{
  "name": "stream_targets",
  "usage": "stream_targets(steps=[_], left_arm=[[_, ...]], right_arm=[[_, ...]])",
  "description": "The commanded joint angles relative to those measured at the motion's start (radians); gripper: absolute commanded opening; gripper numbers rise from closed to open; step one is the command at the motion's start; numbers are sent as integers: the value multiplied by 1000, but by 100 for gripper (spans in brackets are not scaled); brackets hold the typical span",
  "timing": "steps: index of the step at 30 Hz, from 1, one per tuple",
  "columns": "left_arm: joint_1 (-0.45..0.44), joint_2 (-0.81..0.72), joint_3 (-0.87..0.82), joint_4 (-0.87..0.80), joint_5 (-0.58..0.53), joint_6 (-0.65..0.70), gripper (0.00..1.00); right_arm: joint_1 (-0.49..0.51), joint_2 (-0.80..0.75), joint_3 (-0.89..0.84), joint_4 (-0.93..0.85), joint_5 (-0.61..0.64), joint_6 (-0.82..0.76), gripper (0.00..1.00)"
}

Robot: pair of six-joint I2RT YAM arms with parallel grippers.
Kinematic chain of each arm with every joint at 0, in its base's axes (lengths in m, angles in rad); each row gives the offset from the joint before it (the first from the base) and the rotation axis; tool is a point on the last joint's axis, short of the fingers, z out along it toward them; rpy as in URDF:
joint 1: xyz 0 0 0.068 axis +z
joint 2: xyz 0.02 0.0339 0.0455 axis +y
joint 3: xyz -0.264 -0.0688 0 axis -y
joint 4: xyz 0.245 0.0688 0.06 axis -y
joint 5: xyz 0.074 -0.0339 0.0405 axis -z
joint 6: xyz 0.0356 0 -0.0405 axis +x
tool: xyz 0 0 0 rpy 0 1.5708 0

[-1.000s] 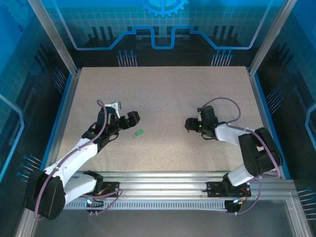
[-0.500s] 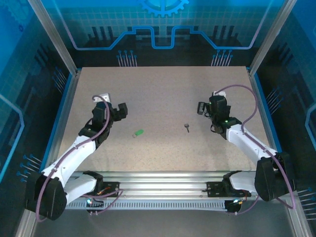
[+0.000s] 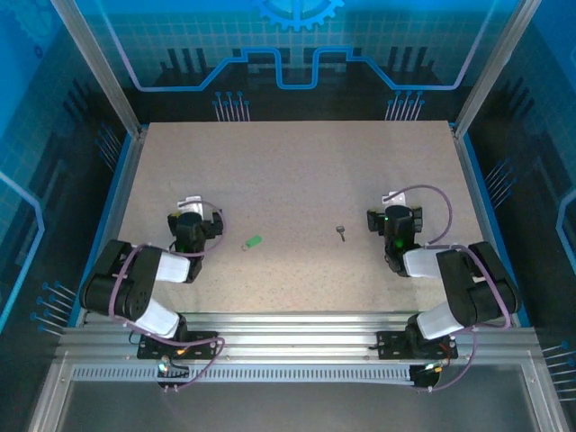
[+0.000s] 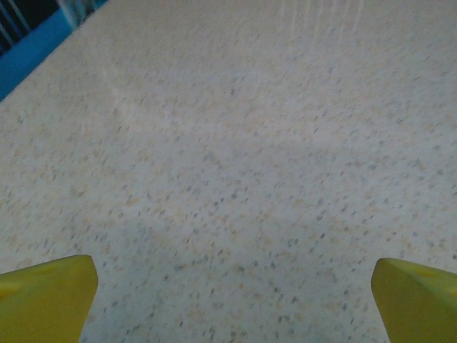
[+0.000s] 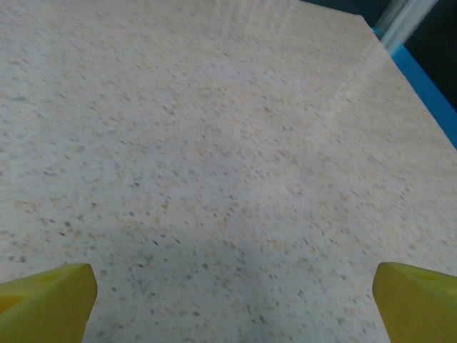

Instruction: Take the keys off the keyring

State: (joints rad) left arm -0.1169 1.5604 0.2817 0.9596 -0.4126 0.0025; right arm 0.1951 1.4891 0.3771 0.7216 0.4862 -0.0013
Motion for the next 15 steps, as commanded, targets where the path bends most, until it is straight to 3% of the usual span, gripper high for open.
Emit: stream_targets(steps=[1,2,3,6,13,15], left_arm=[[17,5,-17,196,73,21,99],[17,-4,18,132,55,18,99],[16,16,51,111,43,30,99],[21,12,52,96,53,24,100],[19,9,53,91,53,21,99],[19,9,52,91,53,21,100]], right_arm=[[-100,50,-15,229,-279,5,100],[-95,66,-11,270,-222,9,100],[-75,35,10,161,-165,23,100],[-48,54,-18,249,-146,-13,100],[-98,50,9,191,-247,11,100],[-82,51,-1,213,-199,6,100]])
